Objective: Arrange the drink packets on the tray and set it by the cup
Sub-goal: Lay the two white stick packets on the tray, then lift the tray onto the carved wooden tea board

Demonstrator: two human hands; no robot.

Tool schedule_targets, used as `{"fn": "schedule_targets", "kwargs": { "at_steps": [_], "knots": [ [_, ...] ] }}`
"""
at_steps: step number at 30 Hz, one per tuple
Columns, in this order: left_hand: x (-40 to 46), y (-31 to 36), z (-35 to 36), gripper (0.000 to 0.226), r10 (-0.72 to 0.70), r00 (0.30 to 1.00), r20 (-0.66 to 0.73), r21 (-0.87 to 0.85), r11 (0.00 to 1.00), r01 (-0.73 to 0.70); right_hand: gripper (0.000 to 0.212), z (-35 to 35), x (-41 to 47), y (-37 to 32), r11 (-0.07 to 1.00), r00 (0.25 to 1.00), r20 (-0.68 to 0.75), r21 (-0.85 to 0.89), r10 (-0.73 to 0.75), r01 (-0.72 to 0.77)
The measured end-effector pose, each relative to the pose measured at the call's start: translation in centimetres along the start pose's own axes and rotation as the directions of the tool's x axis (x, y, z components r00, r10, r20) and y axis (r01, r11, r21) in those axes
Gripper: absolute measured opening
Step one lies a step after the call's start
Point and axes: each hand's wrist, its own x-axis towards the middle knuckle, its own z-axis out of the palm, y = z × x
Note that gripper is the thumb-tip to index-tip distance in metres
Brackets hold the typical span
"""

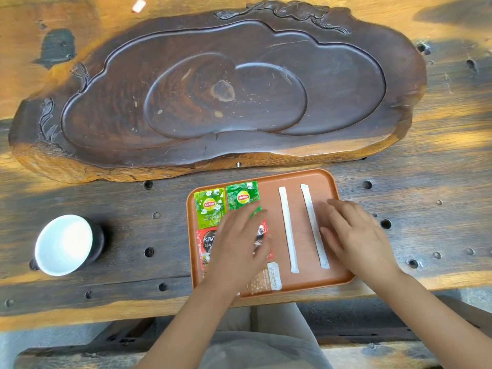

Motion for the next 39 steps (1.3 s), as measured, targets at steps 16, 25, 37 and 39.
{"fn": "schedule_targets", "kwargs": {
  "at_steps": [16, 25, 37, 39],
  "knots": [
    [-4.1, -7.8, -3.3, 0.017, -0.711, 0.665, 0.23, -0.3, 0.598, 0.743, 0.025, -0.3, 1.2, -0.4, 0.736, 0.771, 0.252, 0.234, 0.585, -0.635],
    [-4.9, -7.7, -6.0, 0.03, -0.704, 0.682, 0.2, -0.406, 0.574, 0.712, 0.037, -2.7, 0.4, -0.8, 0.655, 0.766, 0.279, 0.399, 0.58, -0.641],
    [0.4, -9.7, -12.6, 0.032, -0.612, 0.789, 0.055, -0.454, 0.689, 0.566, 0.038, -7.2, 6.1, -2.3, 0.675, 0.825, 0.211, 0.489, 0.524, -0.553],
    [2.4, -10.7, -13.3, 0.031, -0.601, 0.799, 0.026, -0.443, 0.71, 0.548, 0.036, -7.6, 8.3, -2.5, 0.683, 0.834, 0.19, 0.495, 0.518, -0.537]
  ]
}}
